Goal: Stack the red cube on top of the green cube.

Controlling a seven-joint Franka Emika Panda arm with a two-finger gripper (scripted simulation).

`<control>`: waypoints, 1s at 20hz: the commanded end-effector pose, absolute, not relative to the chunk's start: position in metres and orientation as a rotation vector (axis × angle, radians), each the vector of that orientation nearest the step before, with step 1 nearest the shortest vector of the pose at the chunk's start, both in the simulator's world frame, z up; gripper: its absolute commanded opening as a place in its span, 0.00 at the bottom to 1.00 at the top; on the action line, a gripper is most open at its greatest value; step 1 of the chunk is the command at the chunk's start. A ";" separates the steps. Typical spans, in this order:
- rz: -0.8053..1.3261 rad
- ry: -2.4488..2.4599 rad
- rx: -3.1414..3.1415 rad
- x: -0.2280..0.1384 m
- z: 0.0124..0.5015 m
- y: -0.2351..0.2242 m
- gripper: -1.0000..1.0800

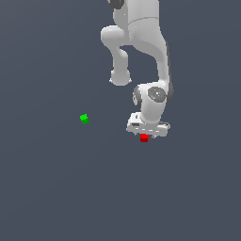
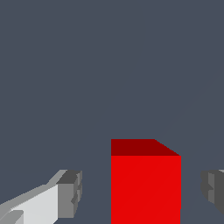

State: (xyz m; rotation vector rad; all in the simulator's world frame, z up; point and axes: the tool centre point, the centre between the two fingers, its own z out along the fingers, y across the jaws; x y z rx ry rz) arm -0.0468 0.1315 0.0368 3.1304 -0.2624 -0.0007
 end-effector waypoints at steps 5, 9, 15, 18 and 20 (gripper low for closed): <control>0.000 -0.264 3.130 -0.046 0.020 0.132 0.96; 0.000 -0.264 3.130 -0.046 0.020 0.132 0.00; 0.000 -0.264 3.130 -0.046 0.020 0.132 0.00; -0.001 -0.264 3.131 -0.046 0.020 0.132 0.00; -0.001 -0.264 3.131 -0.046 0.023 0.132 0.00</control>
